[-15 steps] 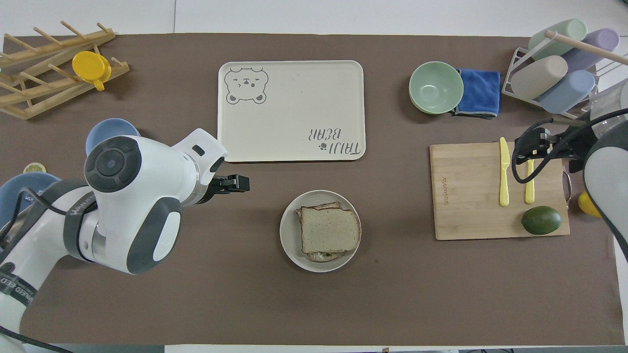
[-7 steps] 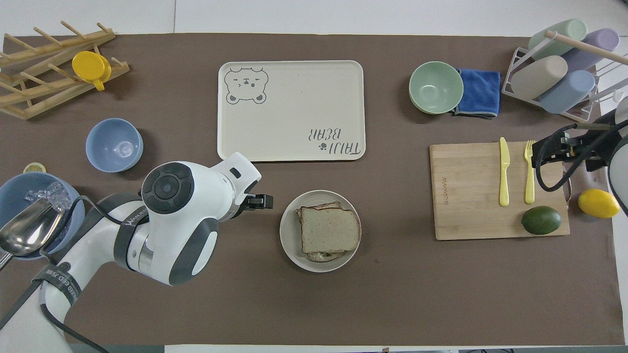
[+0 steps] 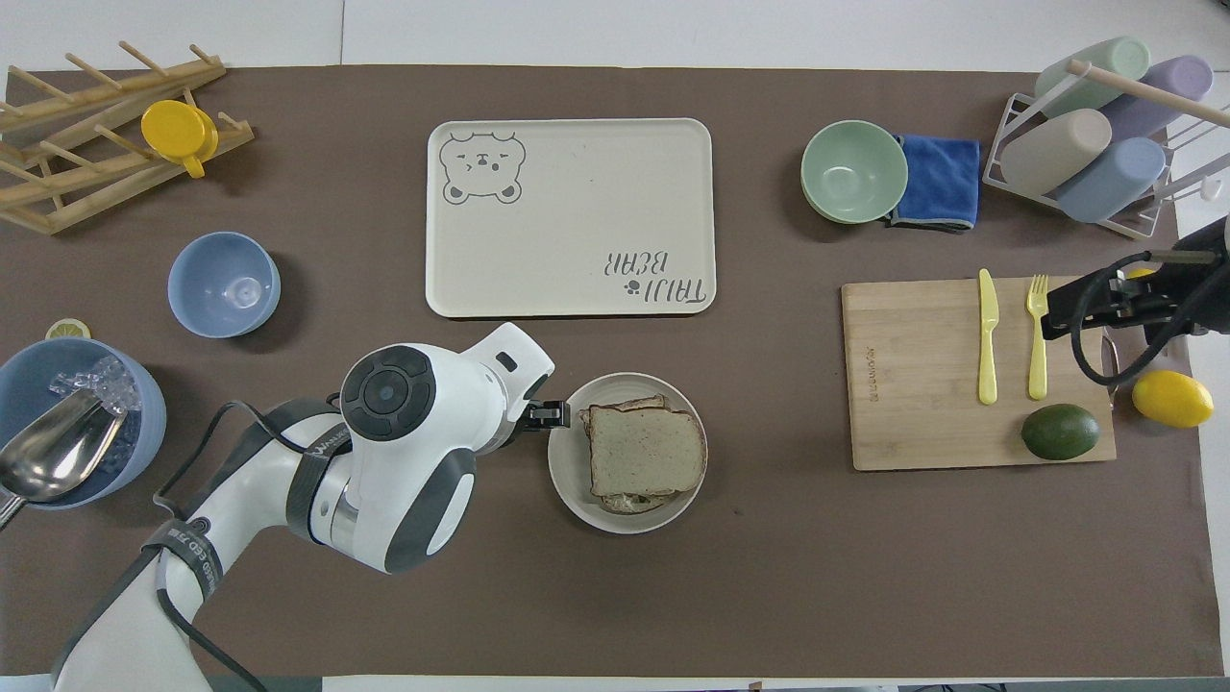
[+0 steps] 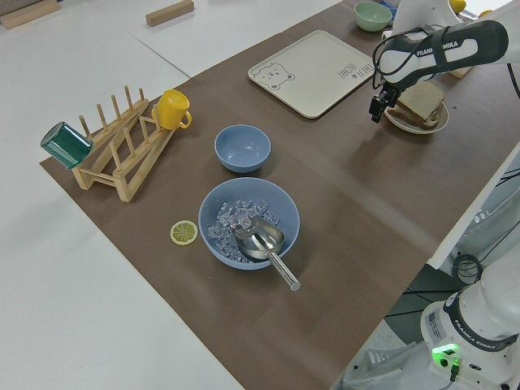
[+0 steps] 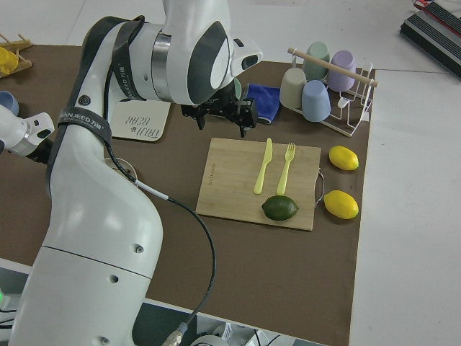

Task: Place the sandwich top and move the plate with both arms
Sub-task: 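Grasp the plate rim with the left gripper while the right gripper withdraws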

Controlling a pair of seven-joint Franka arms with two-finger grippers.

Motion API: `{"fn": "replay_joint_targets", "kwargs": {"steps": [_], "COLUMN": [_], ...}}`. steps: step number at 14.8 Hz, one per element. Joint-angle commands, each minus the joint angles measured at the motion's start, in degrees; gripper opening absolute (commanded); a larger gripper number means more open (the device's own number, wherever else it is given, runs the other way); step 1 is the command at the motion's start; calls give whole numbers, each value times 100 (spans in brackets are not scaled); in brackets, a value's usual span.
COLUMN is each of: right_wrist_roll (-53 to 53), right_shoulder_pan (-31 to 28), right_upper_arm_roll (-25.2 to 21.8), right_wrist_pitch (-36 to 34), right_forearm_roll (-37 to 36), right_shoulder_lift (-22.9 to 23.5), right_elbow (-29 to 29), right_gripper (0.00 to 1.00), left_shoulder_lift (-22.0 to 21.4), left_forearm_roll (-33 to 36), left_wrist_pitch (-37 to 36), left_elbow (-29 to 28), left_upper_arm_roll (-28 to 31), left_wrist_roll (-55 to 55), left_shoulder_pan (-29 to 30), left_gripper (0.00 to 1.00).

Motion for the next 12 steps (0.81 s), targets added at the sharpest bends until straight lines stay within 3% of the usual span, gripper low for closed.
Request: {"fn": "replay_joint_targets", "kwargs": {"steps": [1, 5, 12], "right_wrist_roll": [-100, -100, -100], "right_shoulder_pan": [45, -17, -17], "right_upper_arm_roll": [-65, -56, -56], "right_wrist_pitch": [-45, -36, -36], "right_forearm_roll": [126, 134, 134], "right_shoulder_lift": [-114, -149, -176], "right_elbow": [-91, -91, -91], "right_gripper": [100, 100, 100], "left_shoulder_lift": [112, 139, 139], "left_forearm_roll": [-79, -88, -123], "left_wrist_pitch": [240, 248, 248], "left_elbow": [-91, -117, -135], "left_upper_arm_roll": [89, 80, 80], "left_wrist_roll": [-242, -348, -480], "left_shoulder_pan": [-219, -289, -324], "left_gripper": [64, 56, 26]}}
